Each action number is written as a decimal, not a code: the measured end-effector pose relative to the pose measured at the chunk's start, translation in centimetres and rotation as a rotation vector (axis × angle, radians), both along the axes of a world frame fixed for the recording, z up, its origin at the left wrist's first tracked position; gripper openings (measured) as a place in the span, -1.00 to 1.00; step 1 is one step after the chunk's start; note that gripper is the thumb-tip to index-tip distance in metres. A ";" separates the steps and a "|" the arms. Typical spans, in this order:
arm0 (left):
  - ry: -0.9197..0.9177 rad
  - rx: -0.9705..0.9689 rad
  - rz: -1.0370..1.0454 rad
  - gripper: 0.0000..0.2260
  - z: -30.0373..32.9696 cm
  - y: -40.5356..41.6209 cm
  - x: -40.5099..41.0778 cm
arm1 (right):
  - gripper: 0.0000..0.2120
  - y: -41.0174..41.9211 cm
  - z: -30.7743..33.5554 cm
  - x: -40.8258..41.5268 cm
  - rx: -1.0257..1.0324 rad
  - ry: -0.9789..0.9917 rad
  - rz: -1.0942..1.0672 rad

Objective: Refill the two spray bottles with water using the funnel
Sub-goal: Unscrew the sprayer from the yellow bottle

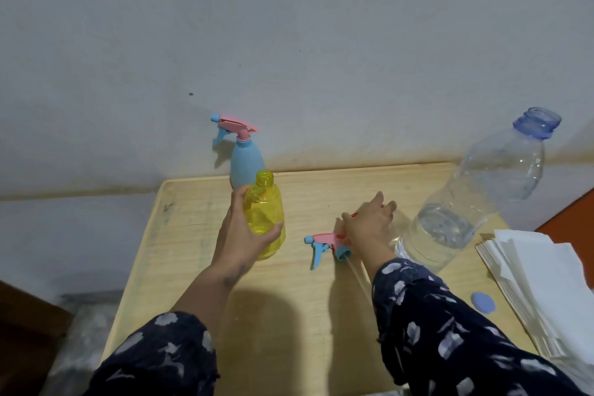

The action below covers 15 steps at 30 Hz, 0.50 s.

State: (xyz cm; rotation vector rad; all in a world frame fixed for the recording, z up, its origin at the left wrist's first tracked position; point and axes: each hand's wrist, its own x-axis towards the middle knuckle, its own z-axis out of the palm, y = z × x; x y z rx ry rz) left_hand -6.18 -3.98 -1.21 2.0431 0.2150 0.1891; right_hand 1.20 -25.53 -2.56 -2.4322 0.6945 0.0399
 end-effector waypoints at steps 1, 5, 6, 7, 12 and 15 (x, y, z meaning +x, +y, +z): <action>0.004 0.004 0.002 -0.27 0.0 0.0 0.0 | -0.15 0.1 0.3 0.0 0.055 -0.030 0.004; 0.026 0.035 0.018 -0.27 0.1 -0.2 -0.2 | -0.07 1.0 2.3 -0.5 0.260 -0.205 0.095; 0.032 0.040 0.021 -0.27 0.1 -0.3 -0.4 | -0.06 1.3 2.9 -0.8 0.308 -0.245 0.128; 0.035 0.043 0.023 -0.27 0.2 -0.5 -0.6 | -0.04 1.6 3.7 -1.1 0.364 -0.284 0.161; 0.036 0.051 0.006 -0.29 0.5 -1.3 -1.8 | -0.03 3.1 8.1 -3.1 0.618 -0.443 0.291; 0.032 0.029 -0.017 -0.30 1.0 -1.9 -2.7 | -0.09 3.4 11.0 -4.4 0.733 -0.504 0.328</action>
